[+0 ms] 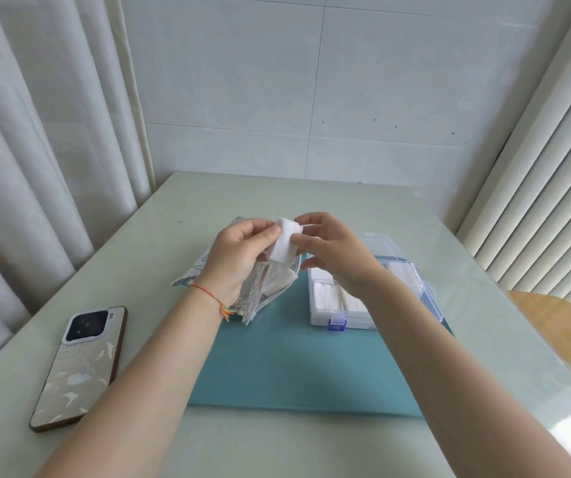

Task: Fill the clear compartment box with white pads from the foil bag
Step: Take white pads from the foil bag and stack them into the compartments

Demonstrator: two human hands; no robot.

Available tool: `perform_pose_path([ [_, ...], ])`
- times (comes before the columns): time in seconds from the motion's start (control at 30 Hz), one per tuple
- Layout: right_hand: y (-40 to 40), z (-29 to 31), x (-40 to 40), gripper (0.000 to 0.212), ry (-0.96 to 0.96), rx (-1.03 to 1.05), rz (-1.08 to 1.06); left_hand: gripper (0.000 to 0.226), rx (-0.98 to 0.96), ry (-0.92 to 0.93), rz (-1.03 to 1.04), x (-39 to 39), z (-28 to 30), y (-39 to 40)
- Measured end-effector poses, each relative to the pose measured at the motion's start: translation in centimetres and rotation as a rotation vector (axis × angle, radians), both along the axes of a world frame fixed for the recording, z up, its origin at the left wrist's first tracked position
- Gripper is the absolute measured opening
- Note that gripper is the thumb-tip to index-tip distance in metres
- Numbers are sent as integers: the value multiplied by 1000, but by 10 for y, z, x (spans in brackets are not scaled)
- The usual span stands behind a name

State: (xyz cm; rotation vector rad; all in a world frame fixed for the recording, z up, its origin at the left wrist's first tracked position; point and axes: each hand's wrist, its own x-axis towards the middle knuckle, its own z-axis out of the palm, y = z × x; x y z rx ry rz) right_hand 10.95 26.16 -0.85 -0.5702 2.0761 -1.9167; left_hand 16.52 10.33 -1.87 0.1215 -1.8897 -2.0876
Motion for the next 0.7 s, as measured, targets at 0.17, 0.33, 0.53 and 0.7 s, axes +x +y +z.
perform_pose_path([
  [0.17, 14, 7, 5, 5, -51, 0, 89, 11, 184, -32, -95, 5, 5, 9],
  [0.33, 20, 5, 10, 13, -55, -2, -35, 10, 84, -113, -103, 8, 3, 25],
  [0.53, 22, 4, 24, 26, -30, 75, -85, 31, 115, -246, -294, 12, 2, 49],
  [0.7, 32, 16, 37, 26, 56, 121, 18, 43, 463, -362, -413, 12, 1, 50],
])
